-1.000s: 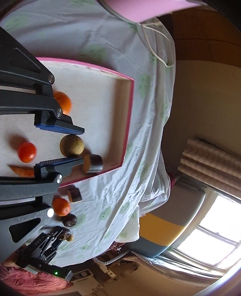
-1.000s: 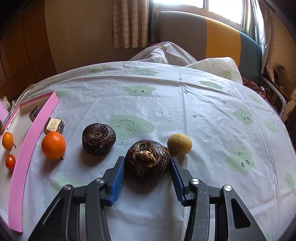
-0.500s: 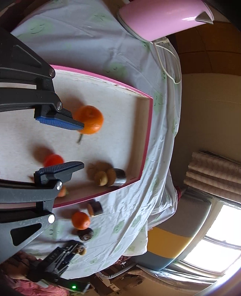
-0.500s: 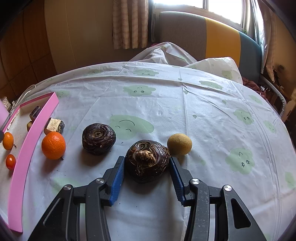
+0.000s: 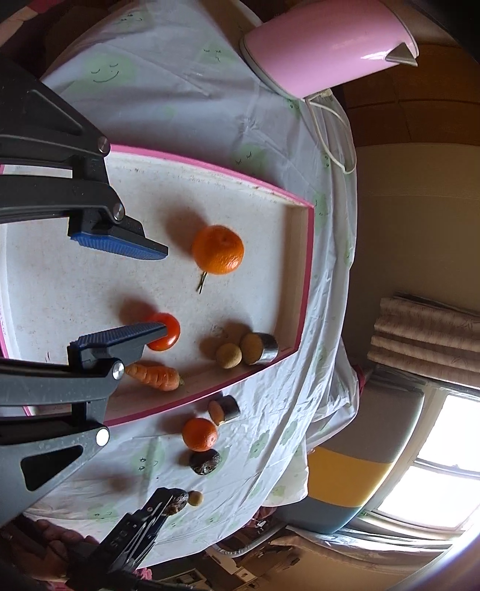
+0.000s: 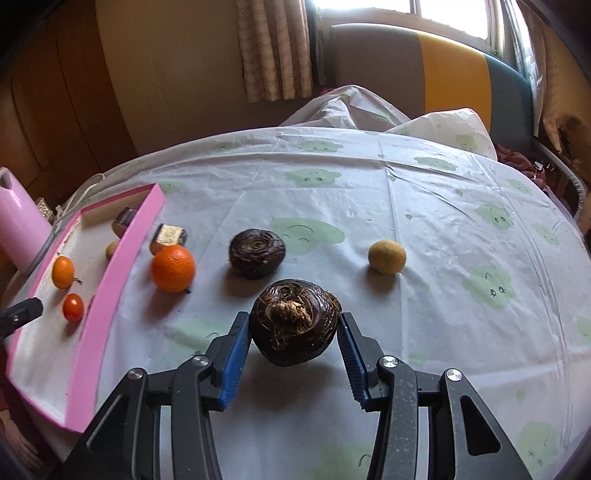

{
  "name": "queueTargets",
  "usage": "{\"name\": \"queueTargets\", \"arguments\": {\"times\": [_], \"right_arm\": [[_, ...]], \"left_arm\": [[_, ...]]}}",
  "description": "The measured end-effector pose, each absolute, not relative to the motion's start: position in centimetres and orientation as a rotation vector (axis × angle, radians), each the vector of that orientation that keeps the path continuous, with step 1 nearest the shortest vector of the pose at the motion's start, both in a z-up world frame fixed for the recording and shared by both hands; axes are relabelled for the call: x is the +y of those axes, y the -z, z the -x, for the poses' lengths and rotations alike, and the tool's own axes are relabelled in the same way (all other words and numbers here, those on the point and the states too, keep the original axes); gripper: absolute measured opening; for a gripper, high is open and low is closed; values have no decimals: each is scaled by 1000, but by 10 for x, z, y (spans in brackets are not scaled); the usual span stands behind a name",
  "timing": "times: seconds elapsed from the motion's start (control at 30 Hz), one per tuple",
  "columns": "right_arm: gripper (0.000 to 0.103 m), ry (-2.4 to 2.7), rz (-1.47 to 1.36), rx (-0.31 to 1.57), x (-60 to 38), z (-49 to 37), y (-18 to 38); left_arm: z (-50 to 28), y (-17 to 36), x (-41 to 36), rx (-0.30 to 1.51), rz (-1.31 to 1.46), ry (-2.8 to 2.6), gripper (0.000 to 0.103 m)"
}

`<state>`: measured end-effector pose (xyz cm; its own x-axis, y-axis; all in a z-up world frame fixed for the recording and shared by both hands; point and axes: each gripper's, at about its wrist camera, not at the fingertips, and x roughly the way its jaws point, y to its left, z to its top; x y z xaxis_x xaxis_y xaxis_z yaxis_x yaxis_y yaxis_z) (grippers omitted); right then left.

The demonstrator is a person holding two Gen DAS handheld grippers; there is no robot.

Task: Organize fruits
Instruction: 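Carry the brown taro into the pink tray and open the right tool, then move both tools back toward the loose produce beside the tray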

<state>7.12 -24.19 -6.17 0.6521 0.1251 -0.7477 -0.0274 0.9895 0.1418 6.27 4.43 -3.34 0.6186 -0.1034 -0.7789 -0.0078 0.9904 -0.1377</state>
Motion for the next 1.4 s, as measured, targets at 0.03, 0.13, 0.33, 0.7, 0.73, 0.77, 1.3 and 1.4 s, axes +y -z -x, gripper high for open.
{"name": "queueTargets", "arguments": {"times": [0.03, 0.13, 0.33, 0.7, 0.73, 0.77, 1.3, 1.4], "right_arm": [[48, -120, -129, 854, -236, -69, 58], [48, -212, -100, 838, -209, -60, 46], [48, -413, -55, 822, -150, -45, 28], [48, -588, 93, 878, -76, -33, 41], [49, -587, 105, 886, -73, -33, 43], [49, -585, 110, 894, -70, -34, 46], [55, -526, 81, 878, -79, -33, 46], [55, -507, 57, 874, -85, -32, 44]], "left_arm": [[-62, 33, 46, 901, 135, 50, 35], [-59, 32, 53, 894, 144, 34, 35], [-54, 31, 68, 884, 163, -14, 35], [-47, 26, 83, 863, 189, -40, 35], [-47, 26, 83, 862, 191, -40, 35], [-47, 26, 83, 861, 194, -39, 35], [-45, 30, 81, 872, 193, -27, 35], [-45, 30, 78, 872, 192, -17, 35]]}}
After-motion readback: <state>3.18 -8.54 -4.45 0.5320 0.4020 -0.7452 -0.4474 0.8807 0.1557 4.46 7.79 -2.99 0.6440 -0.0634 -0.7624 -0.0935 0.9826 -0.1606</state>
